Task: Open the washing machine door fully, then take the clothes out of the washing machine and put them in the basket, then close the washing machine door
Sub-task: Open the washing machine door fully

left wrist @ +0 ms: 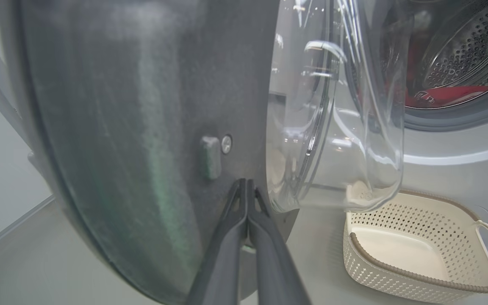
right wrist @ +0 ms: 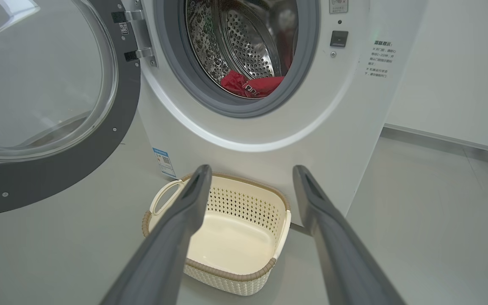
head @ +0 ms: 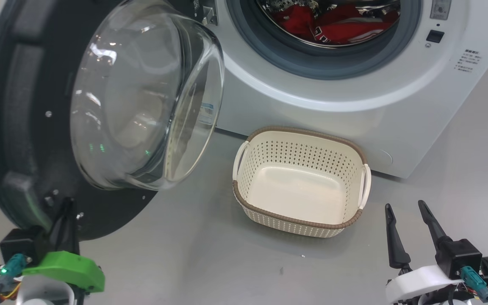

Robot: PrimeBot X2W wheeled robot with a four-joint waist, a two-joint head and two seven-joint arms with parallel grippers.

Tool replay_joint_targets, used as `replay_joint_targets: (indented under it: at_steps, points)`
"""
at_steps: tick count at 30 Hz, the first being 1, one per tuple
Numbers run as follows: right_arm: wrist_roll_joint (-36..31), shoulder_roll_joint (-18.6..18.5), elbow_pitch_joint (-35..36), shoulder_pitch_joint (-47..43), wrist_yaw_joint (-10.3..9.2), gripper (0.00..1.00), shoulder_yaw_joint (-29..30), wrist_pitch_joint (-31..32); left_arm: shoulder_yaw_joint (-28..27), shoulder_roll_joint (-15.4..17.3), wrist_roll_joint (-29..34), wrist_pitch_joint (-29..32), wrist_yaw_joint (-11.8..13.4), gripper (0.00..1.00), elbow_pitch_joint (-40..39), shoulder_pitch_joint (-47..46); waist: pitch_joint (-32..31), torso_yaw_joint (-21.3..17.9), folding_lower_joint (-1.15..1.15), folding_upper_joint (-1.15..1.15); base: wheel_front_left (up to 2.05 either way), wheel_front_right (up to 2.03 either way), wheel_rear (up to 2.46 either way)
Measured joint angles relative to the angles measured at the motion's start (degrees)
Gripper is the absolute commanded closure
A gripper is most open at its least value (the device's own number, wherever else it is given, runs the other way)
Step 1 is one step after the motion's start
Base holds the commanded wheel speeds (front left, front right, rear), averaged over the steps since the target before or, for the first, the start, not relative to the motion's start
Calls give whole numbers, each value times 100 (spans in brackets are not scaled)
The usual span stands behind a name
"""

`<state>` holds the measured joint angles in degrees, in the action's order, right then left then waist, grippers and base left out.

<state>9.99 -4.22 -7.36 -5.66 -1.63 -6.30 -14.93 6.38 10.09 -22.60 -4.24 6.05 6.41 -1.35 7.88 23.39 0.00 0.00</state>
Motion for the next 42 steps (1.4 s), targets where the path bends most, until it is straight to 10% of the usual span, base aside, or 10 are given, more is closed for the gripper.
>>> replay_joint_targets:
  at_steps: [42]
  points:
    - [-156,-86,-89,272,104,0,13,0,-1274,318,-361,-846,21,100,2121,-1487,370,-160,0,0,0,0,0]
